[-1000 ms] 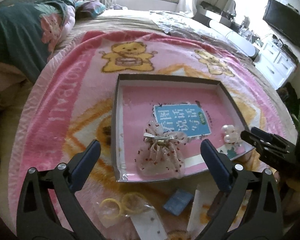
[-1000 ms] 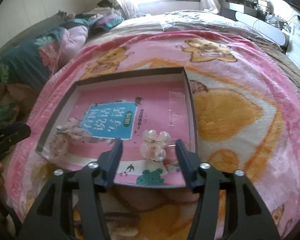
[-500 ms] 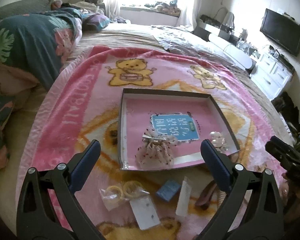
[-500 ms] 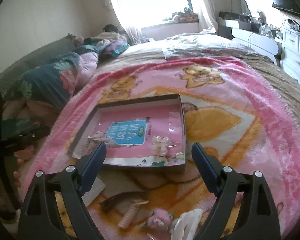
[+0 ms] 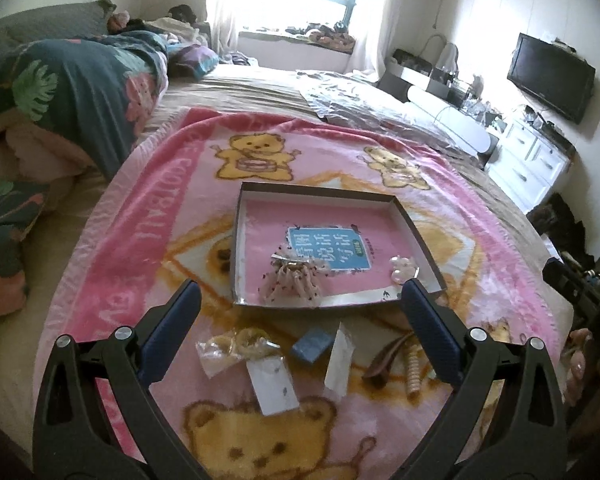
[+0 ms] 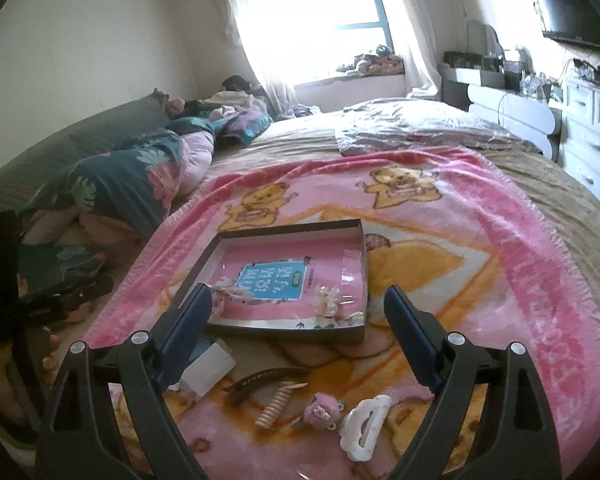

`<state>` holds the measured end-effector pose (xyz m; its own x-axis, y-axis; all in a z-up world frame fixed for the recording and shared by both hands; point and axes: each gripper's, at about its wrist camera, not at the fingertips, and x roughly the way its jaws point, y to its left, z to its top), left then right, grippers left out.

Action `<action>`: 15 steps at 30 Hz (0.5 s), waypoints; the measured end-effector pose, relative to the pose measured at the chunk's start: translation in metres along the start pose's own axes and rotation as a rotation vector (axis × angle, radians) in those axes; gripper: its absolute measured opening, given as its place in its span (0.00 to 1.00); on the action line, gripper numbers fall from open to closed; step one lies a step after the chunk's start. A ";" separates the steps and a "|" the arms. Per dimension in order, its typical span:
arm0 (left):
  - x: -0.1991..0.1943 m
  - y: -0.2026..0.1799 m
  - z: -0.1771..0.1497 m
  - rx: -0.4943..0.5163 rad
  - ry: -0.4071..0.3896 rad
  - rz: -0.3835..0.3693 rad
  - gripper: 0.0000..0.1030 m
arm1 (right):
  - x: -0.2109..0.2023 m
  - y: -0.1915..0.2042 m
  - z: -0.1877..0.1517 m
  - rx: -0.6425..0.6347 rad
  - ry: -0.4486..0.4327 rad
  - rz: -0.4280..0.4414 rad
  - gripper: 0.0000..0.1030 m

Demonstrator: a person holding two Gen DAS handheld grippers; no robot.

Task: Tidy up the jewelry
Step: 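Withdraw both open tools from the box back toward the remaining items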

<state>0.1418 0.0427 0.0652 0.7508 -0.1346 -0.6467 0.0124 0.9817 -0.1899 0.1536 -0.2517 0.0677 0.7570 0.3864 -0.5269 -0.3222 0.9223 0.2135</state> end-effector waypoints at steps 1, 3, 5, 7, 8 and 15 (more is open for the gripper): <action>-0.002 0.000 -0.001 0.000 0.001 -0.003 0.91 | -0.003 0.000 -0.001 -0.001 -0.003 0.003 0.84; -0.009 0.000 -0.007 0.002 -0.001 -0.001 0.91 | -0.010 0.001 -0.002 -0.010 -0.010 0.008 0.84; -0.013 0.000 -0.010 0.005 -0.001 0.007 0.91 | -0.015 0.004 -0.003 -0.023 -0.013 0.009 0.84; -0.018 0.001 -0.015 0.002 0.000 0.011 0.91 | -0.020 0.005 -0.006 -0.030 -0.018 0.012 0.84; -0.019 0.002 -0.018 0.001 0.002 0.011 0.91 | -0.021 0.005 -0.006 -0.031 -0.019 0.014 0.84; -0.026 0.005 -0.033 -0.006 0.021 0.047 0.91 | -0.033 0.009 -0.016 -0.056 -0.015 0.025 0.84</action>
<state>0.1004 0.0469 0.0569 0.7367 -0.0915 -0.6700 -0.0266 0.9861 -0.1638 0.1163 -0.2558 0.0735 0.7570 0.4094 -0.5092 -0.3716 0.9108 0.1798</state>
